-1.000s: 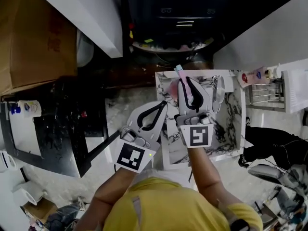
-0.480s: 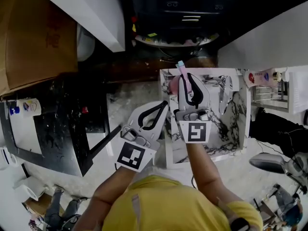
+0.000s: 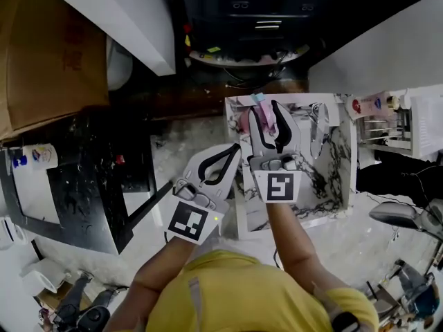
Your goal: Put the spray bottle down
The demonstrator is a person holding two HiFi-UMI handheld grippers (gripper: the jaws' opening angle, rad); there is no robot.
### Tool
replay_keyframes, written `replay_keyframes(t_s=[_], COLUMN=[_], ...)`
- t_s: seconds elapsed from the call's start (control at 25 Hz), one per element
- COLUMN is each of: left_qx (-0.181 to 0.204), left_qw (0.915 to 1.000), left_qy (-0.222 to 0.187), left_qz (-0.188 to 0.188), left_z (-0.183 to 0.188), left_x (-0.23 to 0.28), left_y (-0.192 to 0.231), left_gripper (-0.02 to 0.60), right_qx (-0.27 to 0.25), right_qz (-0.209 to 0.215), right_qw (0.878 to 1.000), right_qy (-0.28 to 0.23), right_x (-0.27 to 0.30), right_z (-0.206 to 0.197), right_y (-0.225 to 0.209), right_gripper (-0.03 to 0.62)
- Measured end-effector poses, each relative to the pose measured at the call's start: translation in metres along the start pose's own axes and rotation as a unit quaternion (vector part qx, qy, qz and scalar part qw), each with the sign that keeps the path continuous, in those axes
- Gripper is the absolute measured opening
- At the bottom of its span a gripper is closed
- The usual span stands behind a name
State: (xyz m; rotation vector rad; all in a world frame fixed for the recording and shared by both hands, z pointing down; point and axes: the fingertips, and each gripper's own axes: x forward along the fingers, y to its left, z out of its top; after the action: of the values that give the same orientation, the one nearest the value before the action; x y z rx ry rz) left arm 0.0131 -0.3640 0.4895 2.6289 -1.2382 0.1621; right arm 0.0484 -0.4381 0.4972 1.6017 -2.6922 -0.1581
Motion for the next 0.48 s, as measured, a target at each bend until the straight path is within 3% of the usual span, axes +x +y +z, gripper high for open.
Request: replay_keyframes(t_s=[0.2,0.48], left_qx=[-0.005,-0.007], left_qw=[1.0000,0.9998], left_qy=[-0.005,-0.015], left_qz=[0.000,0.007], left_z=[0.003,0.012], left_x=[-0.005,-0.020], left_y=[-0.007,-0.020], left_gripper=[0.002,0.002], right_qx=[-0.007,-0.013], right_qz=[-0.008,-0.023], right_qw=[1.000,1.000], right_qy=[0.009,0.006], right_x=[-0.006,-0.033], right_z=[0.005,0.028], right_y=[0.000,-0.002], right_gripper=[0.209,0.209])
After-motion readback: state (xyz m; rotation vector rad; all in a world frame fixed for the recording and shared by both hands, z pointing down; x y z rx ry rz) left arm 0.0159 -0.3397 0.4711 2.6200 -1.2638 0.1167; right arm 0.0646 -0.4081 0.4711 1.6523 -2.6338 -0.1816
